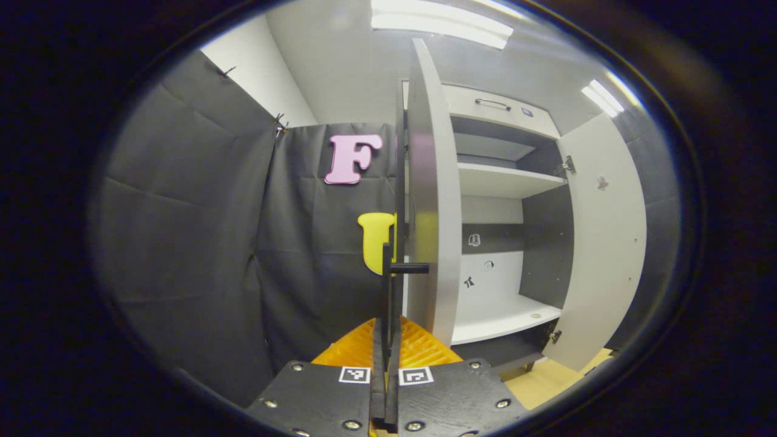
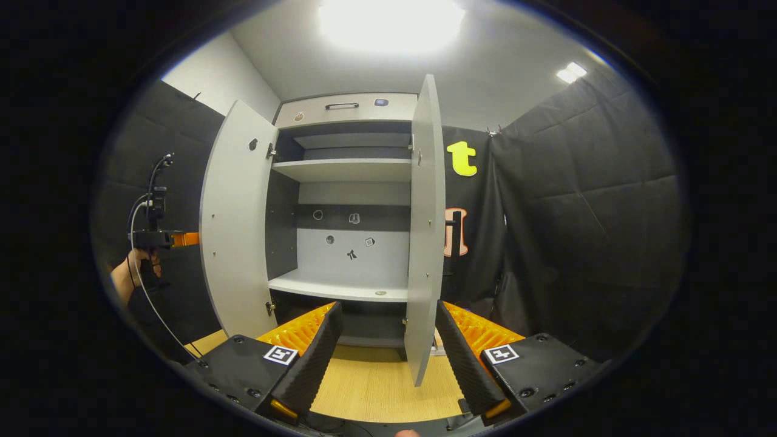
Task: Open the right door of the double-door shoe cabinet with the right hand, and open the left door with the left hand.
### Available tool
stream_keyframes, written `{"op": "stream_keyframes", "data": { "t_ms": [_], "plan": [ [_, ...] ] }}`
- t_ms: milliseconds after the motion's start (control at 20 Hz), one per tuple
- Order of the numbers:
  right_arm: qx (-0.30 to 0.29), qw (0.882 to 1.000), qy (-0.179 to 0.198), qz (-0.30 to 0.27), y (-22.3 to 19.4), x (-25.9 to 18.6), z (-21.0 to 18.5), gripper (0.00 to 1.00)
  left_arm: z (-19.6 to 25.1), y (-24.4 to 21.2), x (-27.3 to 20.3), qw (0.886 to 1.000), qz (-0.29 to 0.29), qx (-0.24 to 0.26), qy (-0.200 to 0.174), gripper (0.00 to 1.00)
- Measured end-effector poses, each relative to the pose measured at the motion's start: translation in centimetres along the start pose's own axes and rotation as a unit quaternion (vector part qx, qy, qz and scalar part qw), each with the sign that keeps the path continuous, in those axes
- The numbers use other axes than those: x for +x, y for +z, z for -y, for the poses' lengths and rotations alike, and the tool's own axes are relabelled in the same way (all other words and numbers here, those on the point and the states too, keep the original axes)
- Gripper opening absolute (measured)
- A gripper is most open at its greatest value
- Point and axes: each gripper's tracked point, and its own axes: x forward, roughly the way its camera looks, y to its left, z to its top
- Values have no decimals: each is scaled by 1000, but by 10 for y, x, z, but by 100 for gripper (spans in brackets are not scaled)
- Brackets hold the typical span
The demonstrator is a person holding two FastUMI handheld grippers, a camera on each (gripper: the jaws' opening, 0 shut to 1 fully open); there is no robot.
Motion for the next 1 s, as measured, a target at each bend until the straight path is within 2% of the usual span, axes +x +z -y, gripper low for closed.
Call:
{"op": "stream_keyframes", "data": {
  "t_ms": [150,200,350,550,600,650,700,750,800,950,1000],
  "plan": [
    [0,1000,-13,12,9,-11,0,95,3,14,-23,1000,15,11,2,0],
    [3,1000,-17,16,10,-14,1,95,2,15,-36,1000,19,10,5,2],
    [18,1000,-17,14,5,-19,0,95,6,10,-74,1000,19,1,8,0],
    [18,1000,-10,9,3,-20,11,96,26,6,-119,1000,13,15,10,6],
    [14,1000,-8,8,2,-19,14,92,29,3,-130,1000,12,21,14,10],
    [9,1000,-6,11,3,-21,17,96,34,2,-138,1000,11,25,16,10],
    [3,1000,-8,16,7,-21,21,95,38,-1,-145,999,7,28,19,14],
    [-1,1000,-8,19,9,-22,26,95,40,-5,-151,999,2,29,26,14],
    [-2,1000,-8,22,9,-23,28,95,41,-10,-156,999,-4,28,32,22],
    [7,1000,-6,27,10,-22,36,95,50,-22,-168,999,-14,17,38,32],
    [11,1000,-5,26,9,-22,38,95,51,-26,-173,999,-16,16,40,47]
  ]
}}
